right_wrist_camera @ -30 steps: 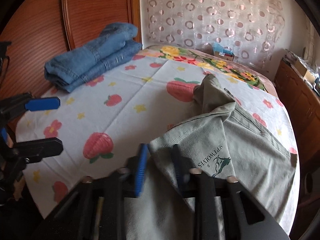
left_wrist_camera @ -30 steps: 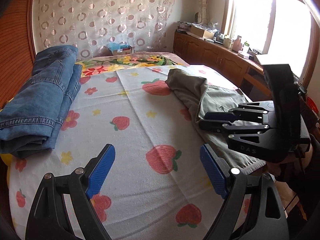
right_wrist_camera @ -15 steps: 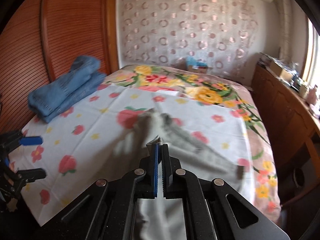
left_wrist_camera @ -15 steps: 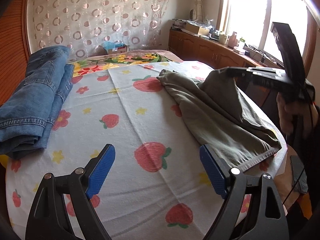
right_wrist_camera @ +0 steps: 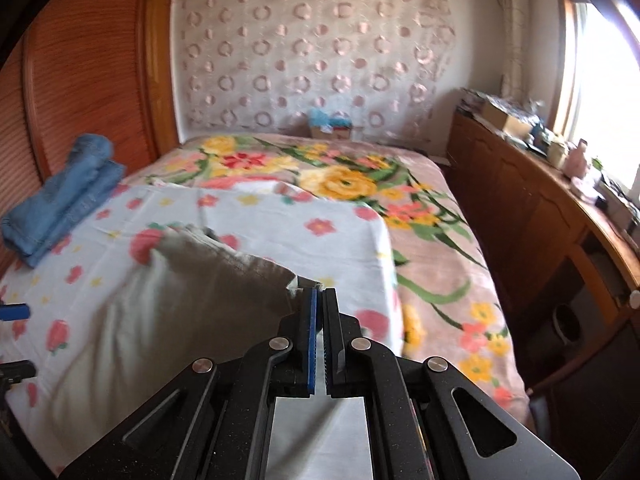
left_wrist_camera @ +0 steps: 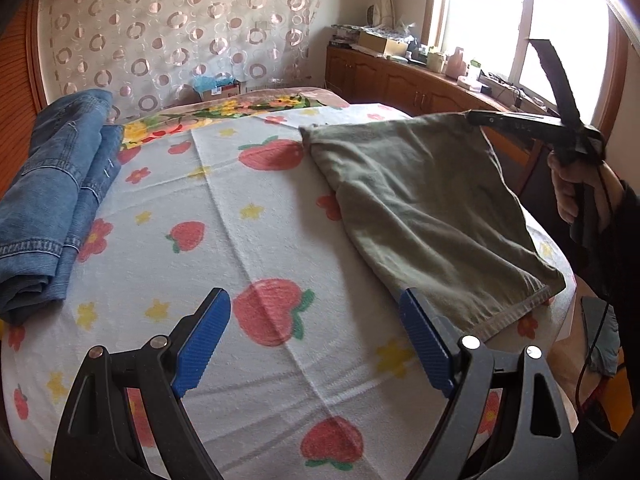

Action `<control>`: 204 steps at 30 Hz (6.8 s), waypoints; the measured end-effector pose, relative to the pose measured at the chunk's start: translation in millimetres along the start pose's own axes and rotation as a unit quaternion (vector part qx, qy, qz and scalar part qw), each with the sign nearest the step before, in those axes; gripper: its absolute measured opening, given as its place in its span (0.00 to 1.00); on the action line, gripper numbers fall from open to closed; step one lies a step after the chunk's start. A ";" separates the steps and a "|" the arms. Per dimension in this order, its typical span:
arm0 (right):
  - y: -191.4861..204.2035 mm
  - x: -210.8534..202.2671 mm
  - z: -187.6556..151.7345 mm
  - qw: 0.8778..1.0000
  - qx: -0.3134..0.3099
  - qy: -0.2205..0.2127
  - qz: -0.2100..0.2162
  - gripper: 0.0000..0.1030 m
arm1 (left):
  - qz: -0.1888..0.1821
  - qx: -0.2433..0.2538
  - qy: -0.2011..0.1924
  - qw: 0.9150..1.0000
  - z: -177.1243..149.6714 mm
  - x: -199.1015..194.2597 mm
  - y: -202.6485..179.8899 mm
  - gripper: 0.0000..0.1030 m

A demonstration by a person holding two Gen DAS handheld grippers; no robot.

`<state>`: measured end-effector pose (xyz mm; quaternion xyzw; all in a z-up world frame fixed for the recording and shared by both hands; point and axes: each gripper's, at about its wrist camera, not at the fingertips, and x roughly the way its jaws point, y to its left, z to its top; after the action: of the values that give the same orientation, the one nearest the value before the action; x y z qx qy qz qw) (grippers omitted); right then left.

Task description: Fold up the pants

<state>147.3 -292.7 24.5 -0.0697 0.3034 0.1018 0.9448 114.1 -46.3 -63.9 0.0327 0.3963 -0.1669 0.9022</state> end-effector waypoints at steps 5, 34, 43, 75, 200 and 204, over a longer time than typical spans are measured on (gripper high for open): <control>-0.1 16.6 -1.5 0.999 0.019 0.029 -0.013 0.02 | -0.002 0.005 0.005 1.000 -0.4 3.5 -3.9 0.85; 7.2 18.7 2.1 0.997 0.036 0.058 0.024 0.05 | -0.013 0.032 0.034 0.999 -4.7 35.3 -27.6 0.85; -5.6 9.5 -1.2 0.998 0.043 0.043 -0.004 0.03 | -0.006 0.038 0.033 0.999 -5.2 34.9 -30.6 0.85; 48.2 -129.9 -110.8 0.995 0.064 0.040 0.059 0.36 | -0.005 0.038 0.032 0.999 -6.2 35.2 -30.7 0.85; 3.3 -76.0 -16.2 0.991 0.053 0.001 0.124 0.09 | -0.123 0.102 0.038 0.986 -1.4 23.0 -107.9 0.55; 7.1 -74.3 -15.8 0.991 0.051 -0.007 0.124 0.09 | -0.125 0.100 0.034 0.987 -1.0 25.0 -105.5 0.16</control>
<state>77.7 -300.1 54.9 0.0177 0.3082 0.2029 0.9293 94.6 -152.4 -75.0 0.0786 0.4086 -0.3158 0.8527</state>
